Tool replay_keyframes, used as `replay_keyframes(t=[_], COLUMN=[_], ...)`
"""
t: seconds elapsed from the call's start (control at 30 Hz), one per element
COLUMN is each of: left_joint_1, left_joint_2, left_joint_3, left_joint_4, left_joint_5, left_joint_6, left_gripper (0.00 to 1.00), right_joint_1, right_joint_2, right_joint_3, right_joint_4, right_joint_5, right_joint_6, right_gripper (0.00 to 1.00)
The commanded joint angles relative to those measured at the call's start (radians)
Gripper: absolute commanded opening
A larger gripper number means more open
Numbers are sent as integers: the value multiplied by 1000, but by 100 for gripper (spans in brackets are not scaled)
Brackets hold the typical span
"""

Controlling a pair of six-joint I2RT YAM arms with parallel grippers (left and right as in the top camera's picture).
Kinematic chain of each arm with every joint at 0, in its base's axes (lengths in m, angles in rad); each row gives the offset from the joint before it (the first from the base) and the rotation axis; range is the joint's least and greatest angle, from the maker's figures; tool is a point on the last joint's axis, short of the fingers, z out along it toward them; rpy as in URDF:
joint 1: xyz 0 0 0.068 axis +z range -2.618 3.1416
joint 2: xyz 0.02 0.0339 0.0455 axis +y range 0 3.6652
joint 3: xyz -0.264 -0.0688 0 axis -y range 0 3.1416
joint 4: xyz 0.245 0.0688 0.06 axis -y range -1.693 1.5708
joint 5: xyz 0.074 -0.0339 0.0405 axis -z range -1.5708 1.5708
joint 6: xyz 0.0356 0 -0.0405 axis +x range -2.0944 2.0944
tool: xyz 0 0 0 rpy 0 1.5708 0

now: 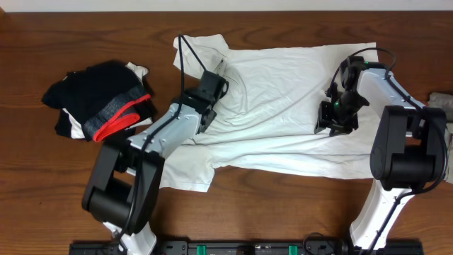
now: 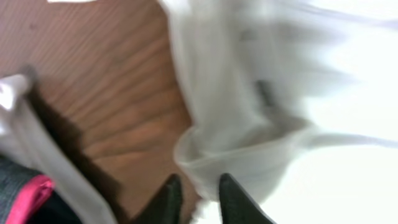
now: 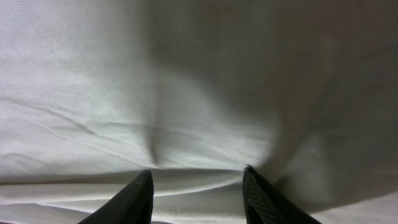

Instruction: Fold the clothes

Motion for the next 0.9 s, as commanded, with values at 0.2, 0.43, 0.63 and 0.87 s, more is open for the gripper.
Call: replay_keyframes(t=[0.2,0.43,0.63,0.87], left_joint_1=[-108,-84,-61,-24], left_joint_2=[-28,53,71,110], left_joint_3=[19,15,15,15], left_joint_4=[-13,31,72,88], left_joint_5=[103,83,83,83], left_joint_6=[-9,-8,-8,-5], left_gripper=[40,40,41,32], right_joint_1=[-13,-12,-13,-12], right_joint_2=[27,27,27,27], right_joint_3=[-30,-30,-30,-30], right_joint_4=[6,5,0,-3], right_joint_5=[51,51,51,51], right_joint_6=[14,14,14,14], right_gripper=[46,46,45,46])
